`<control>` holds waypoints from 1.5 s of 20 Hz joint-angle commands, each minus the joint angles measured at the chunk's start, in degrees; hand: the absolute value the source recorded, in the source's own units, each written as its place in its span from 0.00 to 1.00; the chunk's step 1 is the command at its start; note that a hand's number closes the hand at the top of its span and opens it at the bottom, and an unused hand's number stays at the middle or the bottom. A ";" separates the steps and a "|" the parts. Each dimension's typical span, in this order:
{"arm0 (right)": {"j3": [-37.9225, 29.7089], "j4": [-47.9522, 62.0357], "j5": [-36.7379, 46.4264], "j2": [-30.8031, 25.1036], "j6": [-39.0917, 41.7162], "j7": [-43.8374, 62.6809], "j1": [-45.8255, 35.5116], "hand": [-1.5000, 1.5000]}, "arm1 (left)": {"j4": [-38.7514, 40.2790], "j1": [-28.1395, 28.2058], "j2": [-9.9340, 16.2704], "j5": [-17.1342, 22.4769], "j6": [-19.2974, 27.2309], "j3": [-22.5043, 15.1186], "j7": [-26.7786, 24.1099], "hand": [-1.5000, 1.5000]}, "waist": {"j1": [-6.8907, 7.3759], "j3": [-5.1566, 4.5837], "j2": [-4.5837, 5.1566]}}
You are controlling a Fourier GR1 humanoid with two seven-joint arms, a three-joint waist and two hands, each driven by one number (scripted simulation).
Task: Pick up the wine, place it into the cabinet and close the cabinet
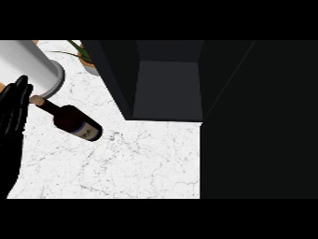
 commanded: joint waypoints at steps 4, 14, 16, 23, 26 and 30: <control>2.59 -3.53 1.33 0.97 0.91 -2.29 3.88 0.00 | -1.06 3.25 5.05 11.85 -13.86 0.02 -5.86 0.00 | -1.29 0.93 -0.91; 7.33 -18.29 -7.57 -2.41 5.95 15.01 8.28 0.00 | -5.17 8.20 4.96 35.16 -18.73 -3.20 8.67 0.00 | -1.35 0.97 -0.88; 7.72 -20.07 -7.41 -1.97 6.12 14.08 10.76 0.00 | -7.41 4.32 6.89 38.88 -16.09 -2.00 14.71 0.00 | -1.68 1.01 -0.85; 12.76 -22.01 -2.72 0.75 3.26 21.73 4.71 0.00 | -10.67 5.80 5.13 38.53 -15.26 -1.36 15.85 0.00 | -1.41 0.98 -0.77; 5.83 -24.66 -9.56 -1.80 4.44 24.95 3.91 0.00 | -19.11 6.85 2.95 36.62 -7.87 -4.11 20.16 0.00 | -1.39 1.01 -0.80; 10.15 -24.53 -3.44 1.12 1.56 26.12 1.61 0.00 | -22.27 8.63 3.76 39.59 -7.56 -2.28 22.40 0.00 | -1.13 0.98 -0.87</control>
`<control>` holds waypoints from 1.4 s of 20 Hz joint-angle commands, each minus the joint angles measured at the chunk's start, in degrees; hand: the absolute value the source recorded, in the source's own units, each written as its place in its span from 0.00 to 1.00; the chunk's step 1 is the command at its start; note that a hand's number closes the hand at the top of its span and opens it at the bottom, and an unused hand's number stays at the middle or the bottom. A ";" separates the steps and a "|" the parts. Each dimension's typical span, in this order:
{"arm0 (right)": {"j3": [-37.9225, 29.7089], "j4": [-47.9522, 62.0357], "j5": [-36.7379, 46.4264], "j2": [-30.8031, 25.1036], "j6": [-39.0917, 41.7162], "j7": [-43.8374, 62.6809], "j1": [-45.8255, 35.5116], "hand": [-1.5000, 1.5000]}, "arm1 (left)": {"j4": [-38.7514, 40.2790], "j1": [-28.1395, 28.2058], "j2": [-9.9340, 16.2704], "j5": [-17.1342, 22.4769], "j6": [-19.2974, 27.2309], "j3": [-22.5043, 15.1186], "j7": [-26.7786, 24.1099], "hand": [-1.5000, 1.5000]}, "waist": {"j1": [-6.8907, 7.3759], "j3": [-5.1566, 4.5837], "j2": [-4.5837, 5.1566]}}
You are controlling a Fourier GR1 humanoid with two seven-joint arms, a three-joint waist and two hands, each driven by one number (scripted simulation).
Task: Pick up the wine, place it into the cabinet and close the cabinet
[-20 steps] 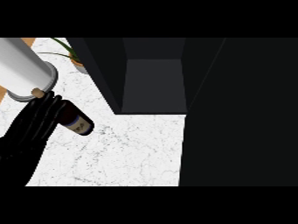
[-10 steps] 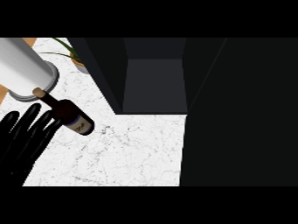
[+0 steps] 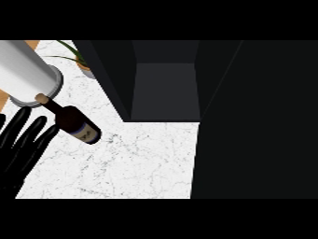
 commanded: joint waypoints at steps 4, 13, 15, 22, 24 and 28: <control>0.16 -7.21 0.05 -0.25 -0.10 4.16 2.12 0.00 | -6.58 -2.48 2.39 6.75 4.28 6.97 6.38 0.00 | -0.14 0.00 -0.06; -3.83 -4.93 -2.88 0.04 -1.02 7.39 -4.23 0.00 | -2.13 -4.45 6.95 14.16 1.81 19.18 8.78 0.00 | 0.21 -0.03 -0.02; 2.68 -7.12 4.07 2.03 -1.72 6.07 -1.05 0.00 | 2.78 -4.11 5.37 11.55 -1.56 19.90 4.54 0.00 | -0.08 -0.04 -0.03; 1.38 -9.75 2.90 1.26 -2.43 11.12 -3.37 0.00 | 7.30 -7.70 8.95 16.36 -0.26 25.78 7.73 0.00 | -0.20 -0.03 -0.03; -3.50 -11.08 -2.95 -0.94 -0.16 10.37 -0.97 0.00 | 10.96 -9.11 9.33 12.47 -2.06 25.28 5.82 0.00 | -0.63 0.01 0.03; 2.53 -8.34 3.09 2.15 -2.82 10.29 -3.09 0.00 | 17.18 -12.58 11.62 11.59 -2.54 25.21 6.81 0.00 | -0.58 0.00 0.06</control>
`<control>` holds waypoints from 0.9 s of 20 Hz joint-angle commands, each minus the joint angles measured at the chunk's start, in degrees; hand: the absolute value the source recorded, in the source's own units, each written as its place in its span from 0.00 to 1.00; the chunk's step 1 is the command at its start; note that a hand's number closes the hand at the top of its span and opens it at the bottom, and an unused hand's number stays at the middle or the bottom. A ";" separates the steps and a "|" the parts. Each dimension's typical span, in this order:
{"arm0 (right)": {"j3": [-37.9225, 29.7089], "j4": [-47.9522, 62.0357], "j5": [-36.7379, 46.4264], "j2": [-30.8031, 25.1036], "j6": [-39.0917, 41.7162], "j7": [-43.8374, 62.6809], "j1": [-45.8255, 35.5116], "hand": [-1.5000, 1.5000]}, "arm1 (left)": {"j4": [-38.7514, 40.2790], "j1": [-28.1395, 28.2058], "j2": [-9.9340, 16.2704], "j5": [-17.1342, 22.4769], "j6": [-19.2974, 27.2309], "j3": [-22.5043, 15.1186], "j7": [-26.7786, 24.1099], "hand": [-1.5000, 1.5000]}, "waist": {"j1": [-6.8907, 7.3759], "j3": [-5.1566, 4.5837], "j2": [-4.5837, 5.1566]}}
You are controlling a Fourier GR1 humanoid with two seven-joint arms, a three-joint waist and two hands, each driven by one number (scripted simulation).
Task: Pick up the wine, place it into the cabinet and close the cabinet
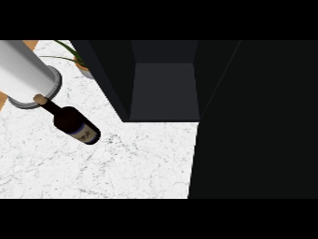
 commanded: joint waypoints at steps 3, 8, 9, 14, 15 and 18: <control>-1.89 -6.29 -1.81 -0.32 -0.46 4.11 -1.49 0.00 | 6.07 -2.98 0.07 -2.07 -0.24 -2.75 1.03 0.00 | -0.04 0.00 0.05; -0.48 -5.35 -0.80 0.06 0.16 3.13 -0.40 0.00 | 14.74 -4.51 1.83 -1.39 -5.18 -0.34 -0.80 0.00 | -0.21 0.00 0.08; -2.60 -10.19 -3.19 -1.73 -0.49 8.82 -1.93 0.00 | 11.37 3.63 -0.51 -0.20 -10.45 0.22 -2.24 0.00 | 0.10 -0.04 -0.05; 1.99 -8.74 0.25 -0.03 0.33 4.01 2.00 0.00 | 14.54 0.65 -2.33 -6.27 -9.05 -2.57 -4.12 0.00 | 0.02 0.01 -0.03; 0.86 -9.05 -0.91 -0.15 -1.61 8.39 -2.96 0.00 | 18.67 -1.72 -2.32 -8.00 -10.79 -3.39 -6.01 0.00 | -0.10 -0.02 0.03; 0.29 -6.64 0.28 -0.06 -2.69 9.76 -6.61 0.00 | 25.04 -1.86 -2.97 -10.39 -14.42 -3.06 -9.93 0.00 | 0.02 -0.04 0.07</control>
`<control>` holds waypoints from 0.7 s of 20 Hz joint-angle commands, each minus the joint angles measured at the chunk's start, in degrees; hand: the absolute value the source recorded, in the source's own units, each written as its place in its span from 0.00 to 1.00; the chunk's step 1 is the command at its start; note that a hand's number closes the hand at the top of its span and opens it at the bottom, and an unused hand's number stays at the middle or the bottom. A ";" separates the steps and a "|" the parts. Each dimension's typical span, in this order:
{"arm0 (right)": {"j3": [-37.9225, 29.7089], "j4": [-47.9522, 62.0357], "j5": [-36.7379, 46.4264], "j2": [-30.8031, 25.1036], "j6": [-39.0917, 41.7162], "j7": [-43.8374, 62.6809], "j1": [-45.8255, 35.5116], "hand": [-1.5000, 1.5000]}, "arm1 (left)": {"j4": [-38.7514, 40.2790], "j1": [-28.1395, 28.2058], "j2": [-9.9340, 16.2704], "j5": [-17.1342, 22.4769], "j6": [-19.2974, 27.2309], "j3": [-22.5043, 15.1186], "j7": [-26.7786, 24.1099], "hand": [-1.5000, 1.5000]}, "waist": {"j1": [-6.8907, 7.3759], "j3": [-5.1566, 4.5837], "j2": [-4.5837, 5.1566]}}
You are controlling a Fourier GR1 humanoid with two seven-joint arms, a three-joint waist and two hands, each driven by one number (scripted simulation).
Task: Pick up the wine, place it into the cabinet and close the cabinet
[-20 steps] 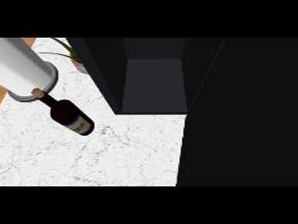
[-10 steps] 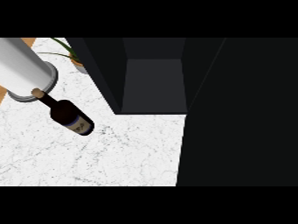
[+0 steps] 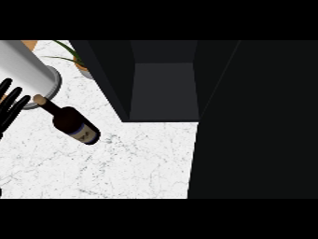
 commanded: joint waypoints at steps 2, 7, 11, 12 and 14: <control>-1.90 -5.10 -2.32 -0.30 0.58 0.99 0.36 0.00 | 11.15 -1.44 1.05 -2.28 -6.90 1.96 -6.14 0.00 | 0.04 0.00 0.06; -1.99 -7.17 -0.97 0.33 -2.43 7.55 -4.03 0.00 | 11.04 -2.38 -2.37 -9.78 -3.10 0.41 -11.69 0.00 | 0.26 -0.02 -0.03; -2.46 -8.52 -3.04 -0.65 0.39 5.17 -0.62 0.00 | 20.96 -6.02 -0.13 -11.19 -6.15 1.66 -15.51 0.00 | -0.07 0.00 0.01; 1.37 -8.75 0.59 1.03 -2.22 7.97 -2.34 0.00 | 21.23 -7.76 0.67 -11.36 -4.80 1.56 -14.05 0.00 | -0.04 -0.02 -0.01; -4.20 -5.30 -3.40 -0.71 -0.53 6.06 -4.34 0.00 | 24.62 -6.83 -0.69 -14.59 -6.93 0.31 -18.81 0.00 | 0.12 0.00 0.05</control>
